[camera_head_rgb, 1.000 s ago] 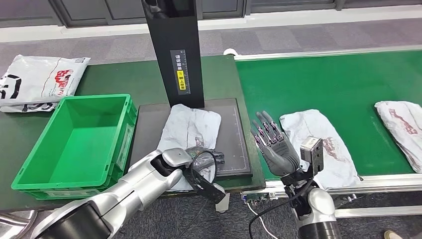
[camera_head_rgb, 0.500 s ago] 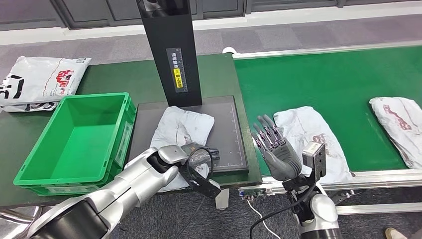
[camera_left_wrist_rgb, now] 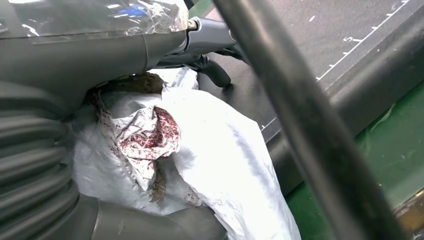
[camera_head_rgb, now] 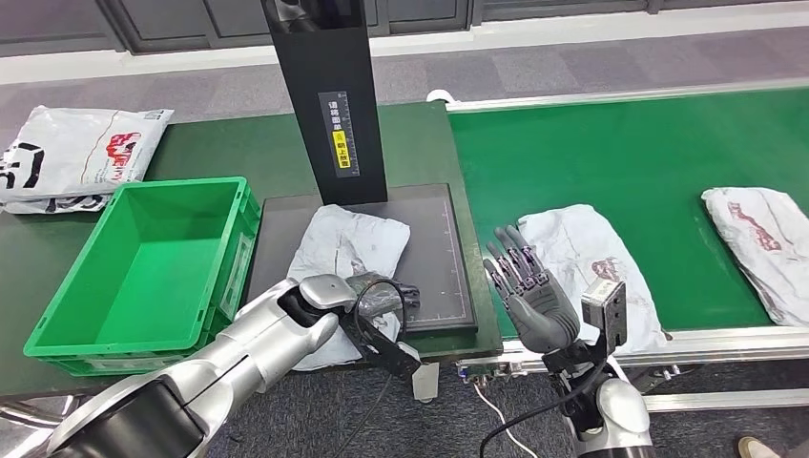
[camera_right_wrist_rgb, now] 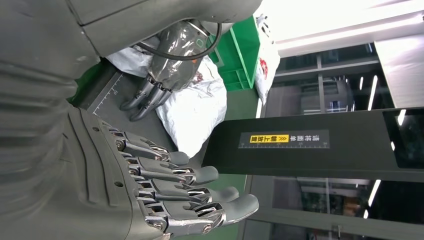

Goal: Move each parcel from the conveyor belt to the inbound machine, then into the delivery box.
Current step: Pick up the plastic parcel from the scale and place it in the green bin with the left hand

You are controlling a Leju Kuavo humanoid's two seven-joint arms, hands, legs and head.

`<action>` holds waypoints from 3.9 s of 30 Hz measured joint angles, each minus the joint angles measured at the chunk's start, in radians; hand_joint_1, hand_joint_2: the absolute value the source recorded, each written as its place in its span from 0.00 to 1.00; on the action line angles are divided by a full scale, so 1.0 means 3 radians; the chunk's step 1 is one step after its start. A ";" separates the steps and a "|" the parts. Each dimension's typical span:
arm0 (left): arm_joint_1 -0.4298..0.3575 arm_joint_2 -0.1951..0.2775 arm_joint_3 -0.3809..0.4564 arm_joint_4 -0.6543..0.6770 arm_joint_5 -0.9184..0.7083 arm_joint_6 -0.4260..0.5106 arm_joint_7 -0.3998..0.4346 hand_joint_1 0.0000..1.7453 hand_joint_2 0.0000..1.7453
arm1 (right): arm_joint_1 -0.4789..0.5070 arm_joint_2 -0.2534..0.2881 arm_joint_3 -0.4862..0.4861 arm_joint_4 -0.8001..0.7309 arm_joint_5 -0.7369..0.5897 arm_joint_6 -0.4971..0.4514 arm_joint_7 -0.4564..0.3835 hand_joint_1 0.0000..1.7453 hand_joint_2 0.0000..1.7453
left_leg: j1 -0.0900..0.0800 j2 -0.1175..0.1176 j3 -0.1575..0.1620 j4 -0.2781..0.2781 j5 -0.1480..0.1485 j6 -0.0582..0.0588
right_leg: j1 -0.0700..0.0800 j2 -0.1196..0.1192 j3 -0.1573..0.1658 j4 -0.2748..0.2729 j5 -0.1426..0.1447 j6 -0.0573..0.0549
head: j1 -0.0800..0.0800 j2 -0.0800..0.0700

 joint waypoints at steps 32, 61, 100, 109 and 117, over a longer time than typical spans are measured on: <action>-0.0153 0.0311 -0.0032 -0.0976 0.0370 0.0331 0.0593 1.00 1.00 | 0.0363 -0.0247 -0.0010 -0.0169 -0.0202 0.0000 -0.0061 0.00 1.00 | 0.0022 -0.0043 -0.0020 -0.0079 0.0709 -0.0091 | 0.0012 0.0015 -0.0051 0.0054 -0.0043 0.0023 | 0.0002 0.0000; -0.0107 0.0359 0.0175 -0.1490 -0.0222 0.0546 0.1082 0.81 1.00 | 0.0543 -0.0233 -0.0101 -0.0429 -0.0109 0.0000 -0.0036 0.00 1.00 | 0.0019 -0.0045 -0.0021 -0.0079 0.0703 -0.0089 | 0.0010 0.0014 -0.0051 0.0054 -0.0048 0.0024 | 0.0002 0.0000; -0.0123 0.0291 0.0519 -0.0537 -0.0568 0.0579 0.1002 1.00 1.00 | 0.0466 -0.0069 -0.0263 -0.0420 0.0000 0.0000 0.0002 0.00 1.00 | 0.0017 -0.0045 -0.0020 -0.0078 0.0701 -0.0089 | 0.0009 0.0014 -0.0051 0.0054 -0.0050 0.0025 | 0.0001 0.0000; -0.0151 0.0288 0.0585 -0.0584 -0.0538 0.0702 0.1049 1.00 1.00 | 0.0496 -0.0069 -0.0308 -0.0454 -0.0025 0.0000 0.0004 0.00 1.00 | 0.0017 -0.0047 -0.0020 -0.0078 0.0701 -0.0089 | 0.0009 0.0012 -0.0051 0.0054 -0.0050 0.0025 | 0.0001 0.0000; -0.0158 0.0380 0.0885 -0.1346 -0.0509 0.0746 0.1231 1.00 1.00 | 0.0598 -0.0068 -0.0456 -0.0629 -0.0055 0.0000 0.0039 0.00 1.00 | 0.0017 -0.0050 -0.0022 -0.0078 0.0701 -0.0089 | 0.0009 0.0012 -0.0052 0.0055 -0.0051 0.0025 | 0.0001 0.0000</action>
